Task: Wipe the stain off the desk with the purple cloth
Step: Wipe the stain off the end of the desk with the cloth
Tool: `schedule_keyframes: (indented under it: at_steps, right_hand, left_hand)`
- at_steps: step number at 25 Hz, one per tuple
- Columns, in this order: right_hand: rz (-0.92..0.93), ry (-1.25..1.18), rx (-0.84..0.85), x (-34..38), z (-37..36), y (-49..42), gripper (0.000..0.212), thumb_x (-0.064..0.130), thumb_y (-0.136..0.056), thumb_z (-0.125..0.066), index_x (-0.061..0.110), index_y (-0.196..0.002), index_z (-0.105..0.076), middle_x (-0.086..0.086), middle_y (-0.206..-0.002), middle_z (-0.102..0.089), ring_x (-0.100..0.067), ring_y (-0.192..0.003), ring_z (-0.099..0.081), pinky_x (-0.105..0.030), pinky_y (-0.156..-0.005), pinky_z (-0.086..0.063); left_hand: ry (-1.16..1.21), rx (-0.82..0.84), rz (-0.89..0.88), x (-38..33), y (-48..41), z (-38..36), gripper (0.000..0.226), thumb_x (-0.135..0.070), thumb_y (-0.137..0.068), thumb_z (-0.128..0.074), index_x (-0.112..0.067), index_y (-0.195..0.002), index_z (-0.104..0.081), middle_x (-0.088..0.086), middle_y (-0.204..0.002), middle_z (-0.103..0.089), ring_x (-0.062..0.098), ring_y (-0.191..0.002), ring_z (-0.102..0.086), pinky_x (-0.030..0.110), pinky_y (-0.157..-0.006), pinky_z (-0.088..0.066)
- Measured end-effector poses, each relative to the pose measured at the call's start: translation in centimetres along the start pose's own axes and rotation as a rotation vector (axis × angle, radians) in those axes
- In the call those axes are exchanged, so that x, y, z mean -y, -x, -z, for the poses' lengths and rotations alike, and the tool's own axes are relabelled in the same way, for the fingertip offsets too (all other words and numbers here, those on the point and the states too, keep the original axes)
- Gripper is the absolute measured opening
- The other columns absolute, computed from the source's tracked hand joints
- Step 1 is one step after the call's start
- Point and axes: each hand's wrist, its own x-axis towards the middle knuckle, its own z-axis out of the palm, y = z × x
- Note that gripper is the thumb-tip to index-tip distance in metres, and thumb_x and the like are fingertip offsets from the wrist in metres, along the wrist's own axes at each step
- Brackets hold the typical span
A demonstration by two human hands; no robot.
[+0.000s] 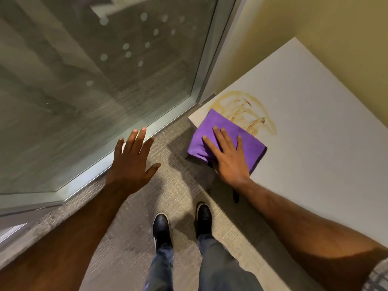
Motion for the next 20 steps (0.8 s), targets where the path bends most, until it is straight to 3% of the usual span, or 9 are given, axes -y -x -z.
schedule_keyframes:
  at_steps: [3, 6, 9, 11, 13, 17, 20]
  right_hand:
    - [-0.114, 0.007, 0.004, 1.4, 0.5, -5.5, 0.084, 0.045, -0.090, -0.058, 0.028, -0.156, -0.010, -0.009, -0.165, -0.006, -0.032, -0.152, -0.001, -0.072, -0.113, -0.009]
    - [-0.113, 0.006, -0.001, 2.9, 1.3, -10.5, 0.080, 0.045, -0.086, -0.058, 0.024, -0.154, -0.021, -0.008, -0.163, -0.019, -0.033, -0.151, -0.008, -0.072, -0.112, -0.006]
    - [-0.084, 0.006, 0.001, 3.8, 1.8, -13.4, 0.058, 0.039, -0.079, -0.061, 0.020, -0.133, -0.052, -0.006, -0.136, -0.054, -0.032, -0.137, -0.034, -0.072, -0.112, -0.010]
    - [-0.097, -0.002, 0.002, 3.9, 2.1, -14.2, 0.042, 0.035, -0.077, -0.061, 0.019, -0.115, -0.061, -0.003, -0.115, -0.063, -0.029, -0.122, -0.046, -0.071, -0.111, -0.012]
    - [-0.084, -0.012, 0.006, 4.0, 2.3, -14.4, 0.036, 0.032, -0.077, -0.061, 0.019, -0.111, -0.064, -0.001, -0.108, -0.065, -0.028, -0.115, -0.050, -0.071, -0.112, -0.011]
    - [0.114, -0.089, -0.019, 3.4, 2.0, -12.9, 0.039, 0.020, -0.081, -0.060, 0.021, -0.119, -0.064, -0.001, -0.116, -0.063, -0.030, -0.127, -0.045, -0.075, -0.109, -0.009]
    - [0.141, -0.182, -0.025, 2.7, 1.7, -10.0, 0.047, 0.015, -0.088, -0.060, 0.023, -0.134, -0.056, -0.002, -0.149, -0.047, -0.035, -0.147, -0.022, -0.079, -0.107, -0.005]
  left_hand:
    - [0.026, -0.001, 0.037, 0.0, 0.3, -0.6, 0.076, -0.062, -0.089, -0.038, -0.015, -0.148, -0.033, 0.010, -0.163, -0.017, 0.029, -0.150, -0.013, 0.056, -0.116, -0.014]
    - [0.030, 0.007, 0.061, 0.1, 0.2, -1.0, 0.077, -0.063, -0.088, -0.039, -0.017, -0.149, -0.031, 0.008, -0.164, -0.014, 0.027, -0.151, -0.011, 0.054, -0.117, -0.011]
    - [0.043, 0.006, 0.072, 0.2, 0.0, -1.4, 0.077, -0.063, -0.089, -0.038, -0.018, -0.150, -0.029, 0.007, -0.164, -0.012, 0.026, -0.151, -0.008, 0.053, -0.118, -0.009]
    - [0.062, 0.015, 0.076, 0.0, -0.1, -1.8, 0.077, -0.063, -0.088, -0.038, -0.018, -0.150, -0.029, 0.007, -0.164, -0.012, 0.026, -0.151, -0.009, 0.054, -0.117, -0.010]
    - [0.079, 0.025, 0.089, -0.3, 0.1, -2.2, 0.078, -0.064, -0.088, -0.036, -0.018, -0.150, -0.029, 0.007, -0.164, -0.014, 0.026, -0.151, -0.011, 0.055, -0.117, -0.013]
    - [0.086, 0.053, 0.104, -0.8, 0.9, -2.8, 0.080, -0.066, -0.088, -0.033, -0.017, -0.150, -0.029, 0.007, -0.164, -0.014, 0.026, -0.151, -0.012, 0.055, -0.117, -0.015]
    - [0.094, 0.060, 0.095, -1.2, 1.5, -2.9, 0.080, -0.066, -0.088, -0.032, -0.017, -0.151, -0.028, 0.007, -0.164, -0.015, 0.026, -0.150, -0.013, 0.054, -0.117, -0.015]
